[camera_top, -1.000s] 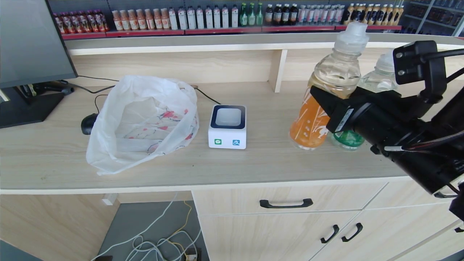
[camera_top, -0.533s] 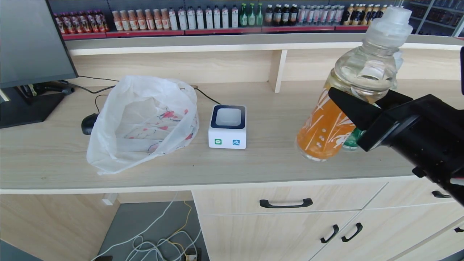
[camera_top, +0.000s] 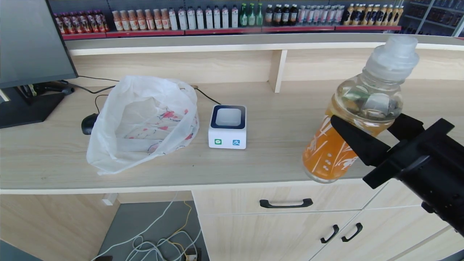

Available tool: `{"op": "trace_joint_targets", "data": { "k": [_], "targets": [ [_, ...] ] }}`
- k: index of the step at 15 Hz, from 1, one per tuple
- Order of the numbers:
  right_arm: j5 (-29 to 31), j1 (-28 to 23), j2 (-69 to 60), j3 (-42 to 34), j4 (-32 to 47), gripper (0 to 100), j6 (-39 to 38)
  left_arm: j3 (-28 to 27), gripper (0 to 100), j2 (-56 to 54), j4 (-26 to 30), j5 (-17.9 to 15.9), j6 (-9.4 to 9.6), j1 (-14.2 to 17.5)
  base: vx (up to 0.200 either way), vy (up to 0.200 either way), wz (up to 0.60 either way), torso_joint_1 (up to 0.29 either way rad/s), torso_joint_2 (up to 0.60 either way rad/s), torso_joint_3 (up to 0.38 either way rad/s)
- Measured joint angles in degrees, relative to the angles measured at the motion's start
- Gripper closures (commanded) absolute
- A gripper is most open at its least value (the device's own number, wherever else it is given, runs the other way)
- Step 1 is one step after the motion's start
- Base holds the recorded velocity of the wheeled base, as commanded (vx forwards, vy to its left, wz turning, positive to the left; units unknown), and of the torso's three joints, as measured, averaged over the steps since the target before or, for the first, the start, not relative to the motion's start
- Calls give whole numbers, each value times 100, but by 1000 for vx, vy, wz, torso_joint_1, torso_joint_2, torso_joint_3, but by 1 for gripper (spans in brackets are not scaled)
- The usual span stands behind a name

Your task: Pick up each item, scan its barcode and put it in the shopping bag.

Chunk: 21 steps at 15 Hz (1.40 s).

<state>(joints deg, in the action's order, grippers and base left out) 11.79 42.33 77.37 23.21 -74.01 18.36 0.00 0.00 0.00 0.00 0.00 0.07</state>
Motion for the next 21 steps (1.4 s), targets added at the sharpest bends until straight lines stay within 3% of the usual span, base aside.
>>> {"op": "trace_joint_targets", "data": {
  "k": [8,12,16,21],
  "targets": [
    [2,830,41,-811,-397,100,1560,0,0,0,0,0,0,0,0,0,0,0,0,0],
    [-2,1117,165,-1236,-965,100,2551,0,0,0,0,0,0,0,0,0,0,0,0,0],
    [-11,1718,514,-1289,-1415,100,3624,0,0,0,2,0,0,0,0,0,0,0,0,0],
    [-18,2048,970,-1267,-1601,100,4678,0,0,0,2,0,0,0,0,0,0,0,0,0]
  ]
}}
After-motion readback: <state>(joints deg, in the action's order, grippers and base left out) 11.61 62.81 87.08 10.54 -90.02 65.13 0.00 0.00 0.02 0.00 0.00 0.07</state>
